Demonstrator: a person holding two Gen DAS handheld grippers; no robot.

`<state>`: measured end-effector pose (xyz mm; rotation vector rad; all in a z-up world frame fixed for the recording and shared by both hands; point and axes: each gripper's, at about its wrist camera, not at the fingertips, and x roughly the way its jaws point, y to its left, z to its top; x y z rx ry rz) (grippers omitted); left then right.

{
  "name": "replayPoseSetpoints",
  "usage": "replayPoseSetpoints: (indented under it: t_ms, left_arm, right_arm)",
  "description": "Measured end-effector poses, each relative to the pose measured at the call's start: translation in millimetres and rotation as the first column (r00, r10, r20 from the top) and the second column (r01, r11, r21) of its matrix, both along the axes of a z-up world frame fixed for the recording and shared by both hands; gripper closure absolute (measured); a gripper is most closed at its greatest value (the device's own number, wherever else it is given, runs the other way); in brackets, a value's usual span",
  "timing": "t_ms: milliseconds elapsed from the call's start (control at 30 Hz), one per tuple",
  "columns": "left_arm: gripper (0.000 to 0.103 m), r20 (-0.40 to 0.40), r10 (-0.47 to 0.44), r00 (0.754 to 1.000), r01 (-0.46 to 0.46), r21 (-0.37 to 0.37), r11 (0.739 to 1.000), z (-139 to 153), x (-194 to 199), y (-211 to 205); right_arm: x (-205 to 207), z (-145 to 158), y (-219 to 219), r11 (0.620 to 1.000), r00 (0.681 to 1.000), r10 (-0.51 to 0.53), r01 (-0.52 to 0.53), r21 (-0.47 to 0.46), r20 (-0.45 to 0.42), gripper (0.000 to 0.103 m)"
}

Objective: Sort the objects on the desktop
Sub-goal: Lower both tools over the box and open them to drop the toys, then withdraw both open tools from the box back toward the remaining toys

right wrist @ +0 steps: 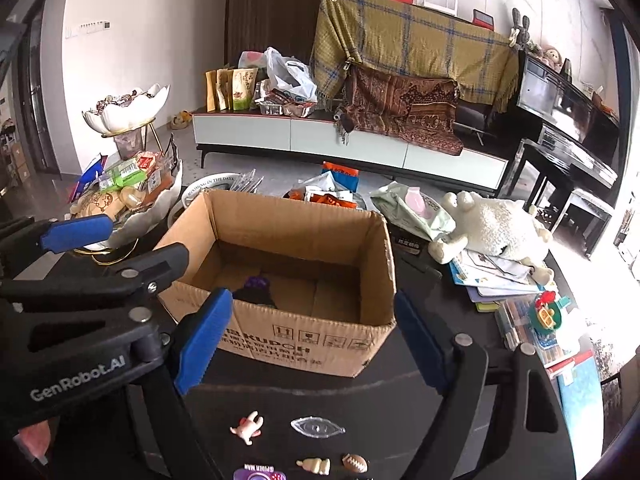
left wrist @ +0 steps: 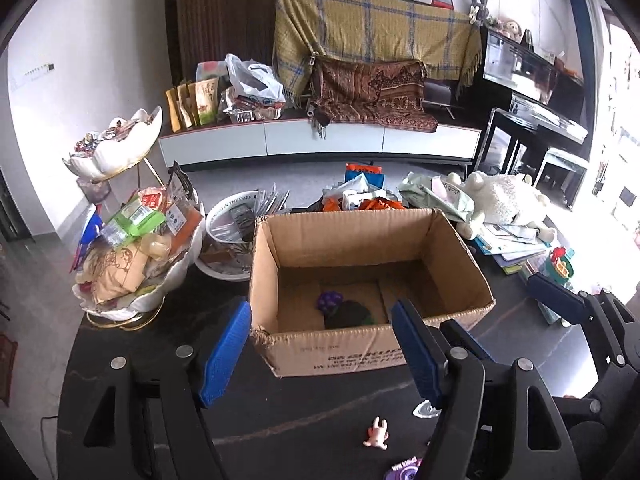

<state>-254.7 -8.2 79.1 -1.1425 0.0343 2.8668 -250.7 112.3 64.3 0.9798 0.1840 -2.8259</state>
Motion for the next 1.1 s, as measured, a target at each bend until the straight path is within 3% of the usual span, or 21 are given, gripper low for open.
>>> replayPoseSetpoints:
  t_ms: [333, 767, 1100]
  left_arm:
    - [0.033, -0.015, -0.003, 1.0, 0.004, 0.028, 1.0, 9, 31, -4]
    - [0.032, -0.047, 0.033, 0.998, -0.034, -0.008, 0.999, 11, 66, -14]
    - [0.032, -0.054, 0.039, 0.998, -0.038, 0.015, 0.999, 12, 90, -21]
  right_arm:
    - [26, 1, 0, 1.0, 1.0, 0.011, -0.011, -0.008, 0.007, 0.022]
    - [55, 9, 6, 1.0, 1.0, 0.006, -0.006, -0.03, -0.002, 0.024]
    - [79, 14, 8, 1.0, 1.0, -0.002, 0.002, -0.023, -0.018, 0.03]
